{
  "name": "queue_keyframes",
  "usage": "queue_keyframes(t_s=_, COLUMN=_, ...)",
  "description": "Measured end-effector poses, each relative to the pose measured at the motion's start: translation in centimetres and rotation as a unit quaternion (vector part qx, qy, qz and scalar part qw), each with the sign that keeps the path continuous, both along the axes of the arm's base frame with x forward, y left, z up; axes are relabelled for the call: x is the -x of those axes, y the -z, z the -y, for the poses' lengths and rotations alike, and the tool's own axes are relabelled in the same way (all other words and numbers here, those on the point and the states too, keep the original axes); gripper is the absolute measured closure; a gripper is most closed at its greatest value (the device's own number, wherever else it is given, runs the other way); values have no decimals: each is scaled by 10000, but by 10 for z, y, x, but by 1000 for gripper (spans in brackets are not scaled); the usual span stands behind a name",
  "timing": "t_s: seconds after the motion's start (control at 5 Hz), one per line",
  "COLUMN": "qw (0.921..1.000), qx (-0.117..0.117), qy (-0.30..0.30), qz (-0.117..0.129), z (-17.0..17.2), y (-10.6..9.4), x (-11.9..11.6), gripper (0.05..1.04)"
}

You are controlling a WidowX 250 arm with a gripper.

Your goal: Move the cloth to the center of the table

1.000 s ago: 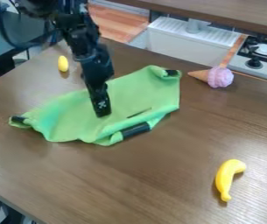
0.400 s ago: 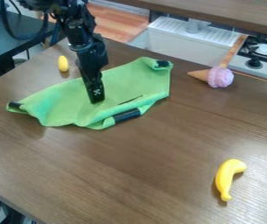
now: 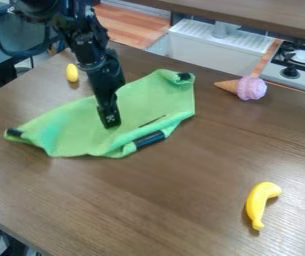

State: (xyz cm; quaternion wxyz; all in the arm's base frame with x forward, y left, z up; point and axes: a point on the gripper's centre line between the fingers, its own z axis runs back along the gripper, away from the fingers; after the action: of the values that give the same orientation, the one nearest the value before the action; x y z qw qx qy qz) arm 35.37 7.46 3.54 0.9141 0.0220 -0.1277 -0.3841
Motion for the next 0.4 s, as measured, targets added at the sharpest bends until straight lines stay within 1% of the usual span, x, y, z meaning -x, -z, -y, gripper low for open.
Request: queue_keyframes(t_s=0.4, qw=9976, qx=178, qy=650, qz=-153, z=33, y=3, x=32, gripper=84)
